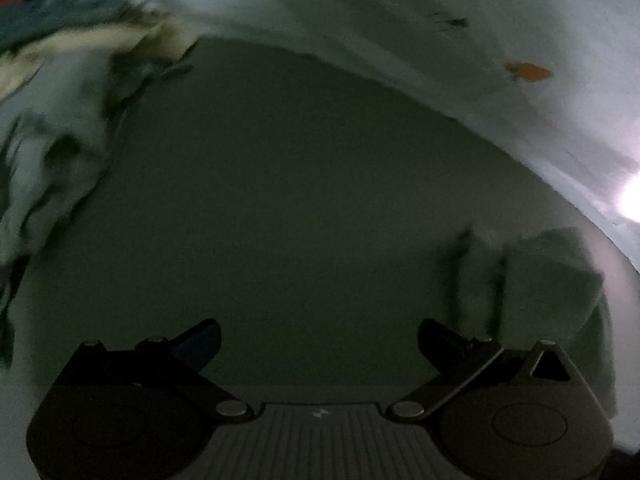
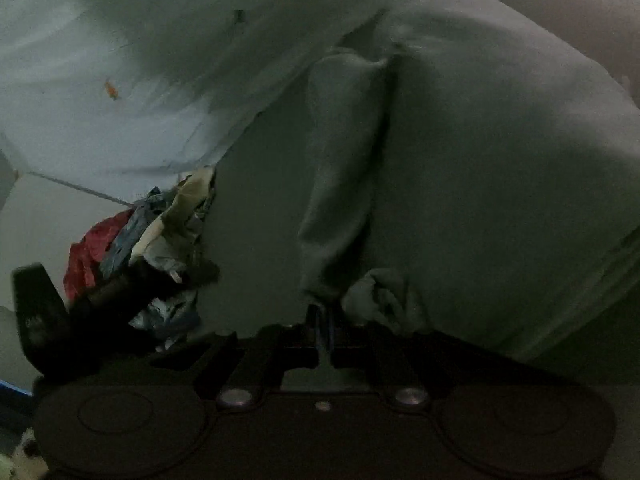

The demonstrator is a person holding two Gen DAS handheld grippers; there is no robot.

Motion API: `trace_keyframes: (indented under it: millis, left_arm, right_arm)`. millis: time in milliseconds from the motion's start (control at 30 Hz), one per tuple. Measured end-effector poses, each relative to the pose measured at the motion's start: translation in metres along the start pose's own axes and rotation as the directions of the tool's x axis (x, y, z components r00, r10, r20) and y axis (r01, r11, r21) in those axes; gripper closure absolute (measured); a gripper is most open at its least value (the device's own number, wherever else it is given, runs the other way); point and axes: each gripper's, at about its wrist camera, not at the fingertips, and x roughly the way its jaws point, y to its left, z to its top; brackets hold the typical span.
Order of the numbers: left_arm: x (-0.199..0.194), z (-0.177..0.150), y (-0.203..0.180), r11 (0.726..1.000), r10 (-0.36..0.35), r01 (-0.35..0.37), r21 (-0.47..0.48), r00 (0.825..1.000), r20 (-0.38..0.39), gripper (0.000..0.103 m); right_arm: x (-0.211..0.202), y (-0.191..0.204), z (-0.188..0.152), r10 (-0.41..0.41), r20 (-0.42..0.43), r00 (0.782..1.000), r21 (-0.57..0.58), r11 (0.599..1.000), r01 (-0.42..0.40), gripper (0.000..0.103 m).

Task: Fold clothes

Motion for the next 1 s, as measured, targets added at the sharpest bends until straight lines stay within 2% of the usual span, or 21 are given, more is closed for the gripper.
trace_keyframes:
  millis: [100,200,300,367,433,500,600,667,767,800,867,900,933,1000]
  left_arm:
    - [0.001,-0.006,0.015,0.999,-0.022,0.022,-0.033,1.000,-0.018,0.000]
    - [0.010,-0.002,0.024,0.998,-0.041,0.040,-0.050,0.999,-0.027,0.000]
    - [0.012,-0.003,0.021,0.997,-0.059,0.057,-0.052,0.998,-0.026,0.000]
    - [0.012,-0.007,0.018,0.997,-0.068,0.067,-0.042,0.997,-0.030,0.000]
    - [0.017,-0.009,0.011,0.996,-0.078,0.076,-0.034,0.996,-0.037,0.000]
    - [0.020,-0.009,0.009,0.995,-0.091,0.090,-0.036,0.995,-0.047,0.000]
    - [0.021,-0.008,0.007,0.995,-0.097,0.095,-0.034,0.994,-0.057,0.000]
    - [0.022,-0.006,0.006,0.995,-0.094,0.093,-0.024,0.994,-0.050,0.000]
    - [0.026,-0.003,0.002,0.994,-0.106,0.104,-0.027,0.993,-0.049,0.000]
    - [0.027,-0.004,0.000,0.993,-0.117,0.115,-0.031,0.992,-0.052,0.000]
    - [0.033,-0.001,-0.010,0.990,-0.139,0.137,-0.028,0.988,-0.064,0.000]
    - [0.035,-0.001,-0.016,0.989,-0.148,0.147,-0.021,0.987,-0.069,0.000]
    - [0.036,-0.003,-0.021,0.988,-0.154,0.154,-0.008,0.985,-0.074,0.000]
    - [0.039,-0.005,-0.033,0.985,-0.170,0.173,0.026,0.982,-0.083,0.000]
  right_arm:
    - [-0.006,0.022,0.004,0.033,0.039,0.999,-0.066,0.997,-0.030,0.078]
    - [-0.019,0.030,0.011,0.044,0.119,0.992,-0.098,0.995,-0.032,0.078]
    - [-0.037,0.014,0.017,0.042,0.218,0.975,-0.004,0.999,-0.043,0.084]
    - [-0.040,-0.001,0.024,-0.018,0.244,0.970,0.064,0.998,0.003,0.087]
    - [-0.031,-0.009,0.031,-0.091,0.237,0.967,0.106,0.992,0.068,0.090]
    - [-0.012,-0.012,0.035,-0.121,0.204,0.972,0.110,0.989,0.100,0.090]
    - [0.020,-0.001,0.024,-0.179,0.079,0.981,-0.009,0.984,0.180,0.091]
    - [0.031,0.005,0.009,-0.174,0.002,0.985,-0.061,0.983,0.173,0.091]
    - [0.026,0.006,0.001,-0.116,-0.009,0.993,-0.039,0.993,0.115,0.091]
    - [0.019,0.005,0.004,-0.097,0.000,0.995,-0.017,0.995,0.097,0.090]
    - [-0.001,0.003,0.015,-0.106,0.074,0.992,-0.008,0.994,0.106,0.087]
    - [-0.012,0.003,0.020,-0.114,0.116,0.987,-0.006,0.993,0.115,0.079]
    - [-0.022,0.003,0.024,-0.137,0.155,0.978,-0.018,0.990,0.142,0.069]
    - [-0.039,0.006,0.032,-0.206,0.241,0.948,-0.076,0.970,0.230,0.062]
